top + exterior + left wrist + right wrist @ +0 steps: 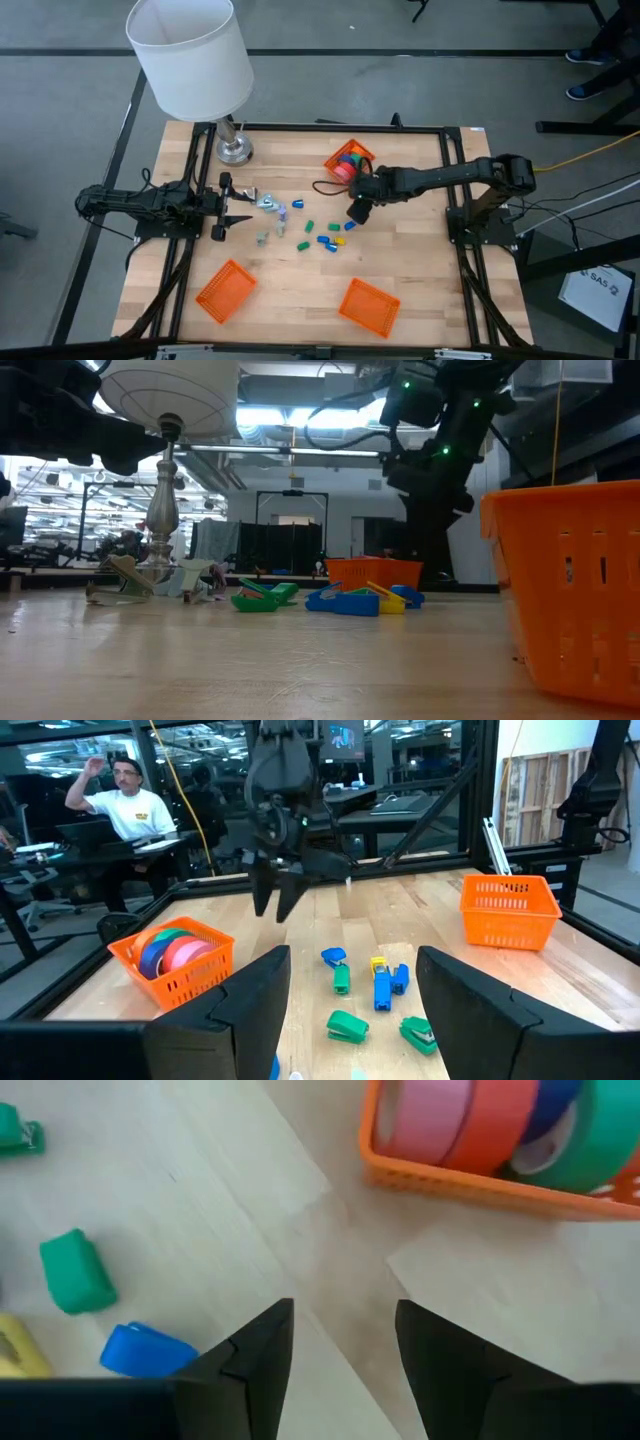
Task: Pick and place Stapler, Stapler remover, tape
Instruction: Move the right orange bin to the top of the table
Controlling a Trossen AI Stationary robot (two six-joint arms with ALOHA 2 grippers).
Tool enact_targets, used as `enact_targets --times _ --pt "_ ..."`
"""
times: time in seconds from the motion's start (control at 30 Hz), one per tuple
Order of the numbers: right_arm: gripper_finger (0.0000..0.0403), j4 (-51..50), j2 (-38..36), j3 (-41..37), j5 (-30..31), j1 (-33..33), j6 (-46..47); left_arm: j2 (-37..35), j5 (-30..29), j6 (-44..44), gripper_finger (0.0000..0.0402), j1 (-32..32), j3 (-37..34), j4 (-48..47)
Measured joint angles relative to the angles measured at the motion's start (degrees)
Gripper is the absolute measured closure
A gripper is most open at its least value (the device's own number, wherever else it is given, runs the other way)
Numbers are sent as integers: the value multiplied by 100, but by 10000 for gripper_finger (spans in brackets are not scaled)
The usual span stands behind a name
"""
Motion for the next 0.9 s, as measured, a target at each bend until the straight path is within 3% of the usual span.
enact_targets --times 0.37,0.9 --pt "222 734 710 -4 5 -587 -399 -1 0 0 186 0 0 0" --pt "222 2670 940 -9 317 -1427 -1515 -1 1 0 186 0 -2 0"
